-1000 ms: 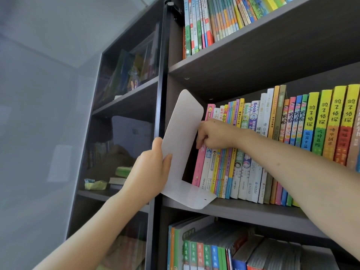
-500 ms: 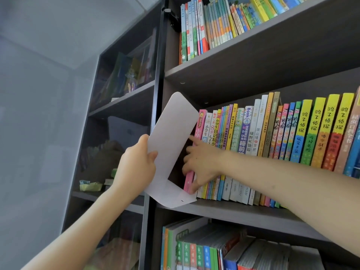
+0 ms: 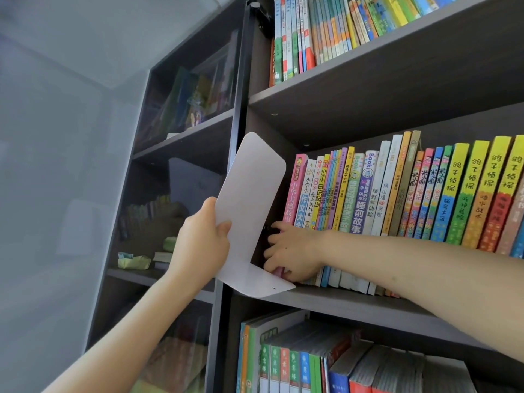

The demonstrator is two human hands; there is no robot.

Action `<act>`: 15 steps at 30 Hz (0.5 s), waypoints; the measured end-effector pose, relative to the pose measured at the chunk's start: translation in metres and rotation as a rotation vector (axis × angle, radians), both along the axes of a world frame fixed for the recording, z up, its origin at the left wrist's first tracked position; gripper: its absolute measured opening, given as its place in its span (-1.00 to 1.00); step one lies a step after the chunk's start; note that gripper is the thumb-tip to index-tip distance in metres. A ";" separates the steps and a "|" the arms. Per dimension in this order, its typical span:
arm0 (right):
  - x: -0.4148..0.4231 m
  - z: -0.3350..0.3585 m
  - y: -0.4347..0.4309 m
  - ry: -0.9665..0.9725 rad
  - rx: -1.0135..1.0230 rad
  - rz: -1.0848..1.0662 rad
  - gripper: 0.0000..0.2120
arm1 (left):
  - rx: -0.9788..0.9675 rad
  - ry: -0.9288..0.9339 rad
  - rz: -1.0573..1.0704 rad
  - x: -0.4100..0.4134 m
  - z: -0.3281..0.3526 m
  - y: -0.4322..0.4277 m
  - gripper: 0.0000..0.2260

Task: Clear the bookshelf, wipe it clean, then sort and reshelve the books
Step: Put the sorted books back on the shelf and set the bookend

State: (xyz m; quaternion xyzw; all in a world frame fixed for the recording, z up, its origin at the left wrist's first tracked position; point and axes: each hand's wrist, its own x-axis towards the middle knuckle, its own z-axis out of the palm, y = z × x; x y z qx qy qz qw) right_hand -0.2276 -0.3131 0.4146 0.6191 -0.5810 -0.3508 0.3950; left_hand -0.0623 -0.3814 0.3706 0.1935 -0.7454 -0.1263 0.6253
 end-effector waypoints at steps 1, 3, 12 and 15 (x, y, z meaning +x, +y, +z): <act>-0.001 0.001 -0.003 0.003 0.000 -0.021 -0.68 | -0.004 -0.001 -0.001 0.000 0.000 -0.001 -0.82; 0.000 0.003 -0.007 0.006 0.003 -0.071 -0.64 | -0.009 -0.005 -0.007 0.000 -0.002 -0.003 -0.81; 0.004 -0.001 -0.011 0.067 0.014 -0.117 -0.58 | 0.002 -0.018 -0.011 -0.001 -0.003 -0.008 -0.81; 0.004 0.002 -0.011 0.007 0.020 -0.106 -0.64 | 0.007 -0.022 -0.015 -0.002 -0.006 -0.008 -0.81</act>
